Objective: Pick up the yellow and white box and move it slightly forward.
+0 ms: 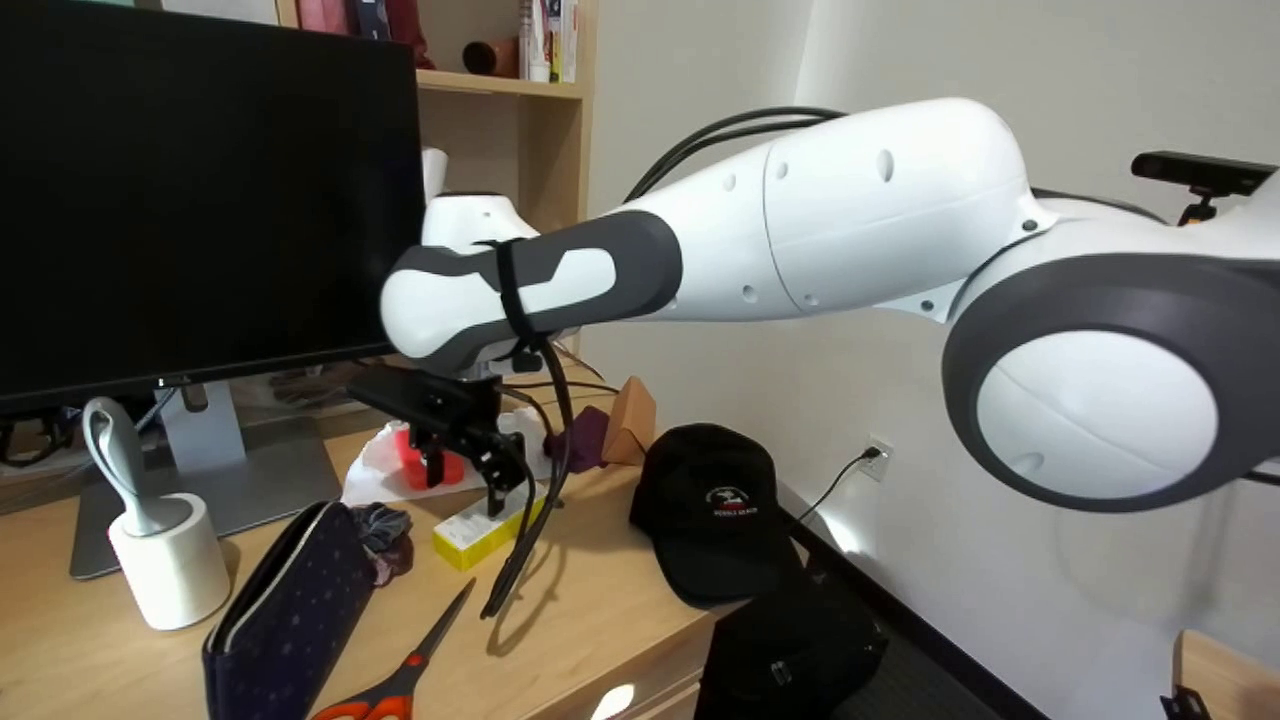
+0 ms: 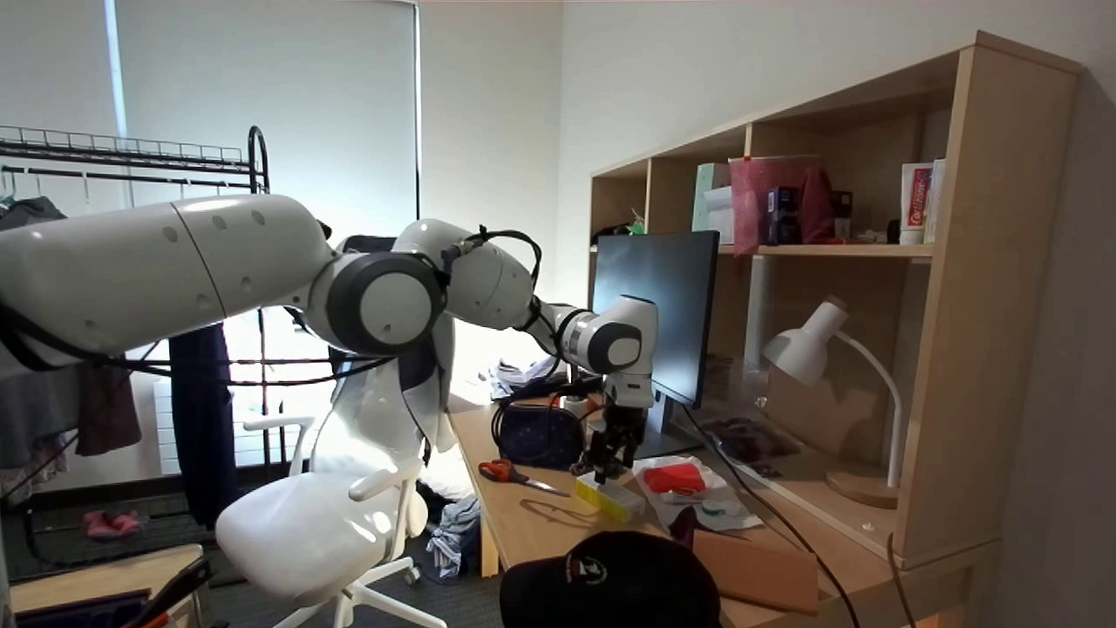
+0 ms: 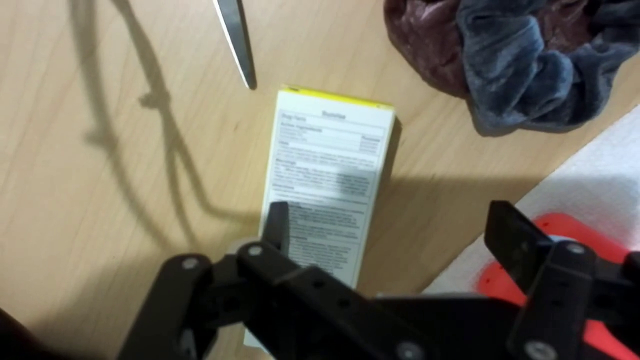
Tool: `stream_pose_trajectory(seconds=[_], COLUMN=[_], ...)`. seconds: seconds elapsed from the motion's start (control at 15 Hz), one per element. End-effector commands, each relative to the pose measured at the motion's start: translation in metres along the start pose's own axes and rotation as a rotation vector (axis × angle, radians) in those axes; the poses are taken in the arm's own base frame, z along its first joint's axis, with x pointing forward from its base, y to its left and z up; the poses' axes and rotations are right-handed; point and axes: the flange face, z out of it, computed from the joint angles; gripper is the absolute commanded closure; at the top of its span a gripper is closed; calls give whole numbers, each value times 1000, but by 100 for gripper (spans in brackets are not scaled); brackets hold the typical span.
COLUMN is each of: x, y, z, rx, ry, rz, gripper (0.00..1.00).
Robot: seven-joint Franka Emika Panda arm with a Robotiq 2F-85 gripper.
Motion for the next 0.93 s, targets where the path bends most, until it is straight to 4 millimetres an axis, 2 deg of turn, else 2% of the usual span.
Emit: stream_pose_trajectory(seconds=[0.0, 0.47, 0.87], x=[-4, 2, 11], y=[3, 13, 17], z=[-2, 7, 25], rx=[-25, -90, -111], ry=[-25, -36, -32], rz=[25, 63, 48], gripper=[0, 0, 0])
